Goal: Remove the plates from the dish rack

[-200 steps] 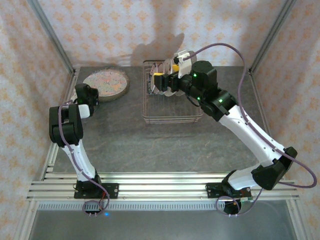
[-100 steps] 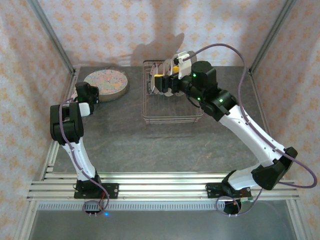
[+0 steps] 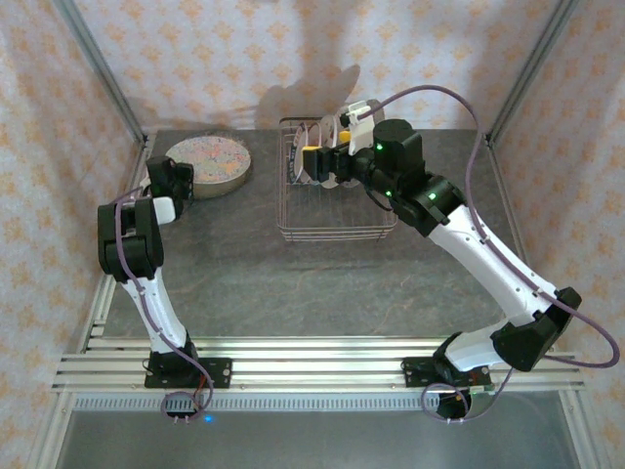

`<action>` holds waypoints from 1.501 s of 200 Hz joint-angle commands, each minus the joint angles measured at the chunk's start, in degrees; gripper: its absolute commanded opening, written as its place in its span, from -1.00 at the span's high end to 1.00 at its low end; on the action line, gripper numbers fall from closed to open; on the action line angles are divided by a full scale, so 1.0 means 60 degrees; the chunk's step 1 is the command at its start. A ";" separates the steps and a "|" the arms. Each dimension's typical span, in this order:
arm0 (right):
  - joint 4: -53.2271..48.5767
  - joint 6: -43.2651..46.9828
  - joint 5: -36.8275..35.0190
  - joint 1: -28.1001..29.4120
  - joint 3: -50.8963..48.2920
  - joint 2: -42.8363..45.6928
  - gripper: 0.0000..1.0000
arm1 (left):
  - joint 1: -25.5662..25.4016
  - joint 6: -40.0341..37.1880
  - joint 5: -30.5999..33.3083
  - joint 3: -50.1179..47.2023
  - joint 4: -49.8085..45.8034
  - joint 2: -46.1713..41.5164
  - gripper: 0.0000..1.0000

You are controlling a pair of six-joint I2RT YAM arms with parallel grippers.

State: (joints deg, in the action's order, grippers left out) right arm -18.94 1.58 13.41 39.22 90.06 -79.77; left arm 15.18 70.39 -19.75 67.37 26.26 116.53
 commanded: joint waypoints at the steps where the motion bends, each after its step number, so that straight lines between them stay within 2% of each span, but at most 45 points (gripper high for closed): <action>1: -0.0118 -0.0133 -0.0251 0.0055 0.0490 0.0005 -0.84 | 0.0121 -0.0130 -0.0335 0.0527 -0.0635 0.0001 0.36; 15: -0.0150 -0.0164 -0.0323 0.0055 0.0514 0.0000 -0.84 | 0.0136 -0.0228 -0.0364 0.0578 -0.1079 -0.0089 0.17; 40: -0.0171 -0.0178 -0.0381 0.0055 0.0547 0.0005 -0.84 | 0.0162 -0.0319 -0.0400 0.0641 -0.1746 -0.0205 -0.03; 93: -0.0212 -0.0239 -0.0392 0.0055 0.0568 -0.0032 -0.84 | 0.0165 -0.0555 -0.0546 0.1383 -0.3664 -0.0135 -0.16; 128: -0.0227 -0.0206 -0.0410 0.0055 0.0579 -0.0007 -0.84 | 0.0165 -0.0727 -0.0385 0.1918 -0.4863 -0.0100 -0.36; 207: -0.0330 -0.0209 -0.0474 0.0055 0.0609 0.0025 -0.84 | 0.0166 -0.0874 -0.0198 0.3116 -0.7087 0.0320 -0.42; 227: -0.0385 -0.0206 -0.0511 0.0055 0.0606 0.0061 -0.84 | 0.0165 -0.0921 -0.0075 0.3396 -0.7608 0.0449 -0.50; 285: -0.0407 -0.0250 -0.0545 0.0055 0.0561 0.0121 -0.85 | 0.0165 -0.0756 0.0059 0.3571 -0.7787 0.0683 -0.52; 300: -0.0404 -0.0271 -0.0539 0.0055 0.0551 0.0125 -0.85 | 0.0165 -0.0840 0.0183 0.3723 -0.8102 0.0705 -0.61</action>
State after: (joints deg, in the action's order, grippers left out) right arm -21.23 0.69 11.29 39.22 91.83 -79.77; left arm 15.64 65.98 -21.15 87.37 -18.09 119.33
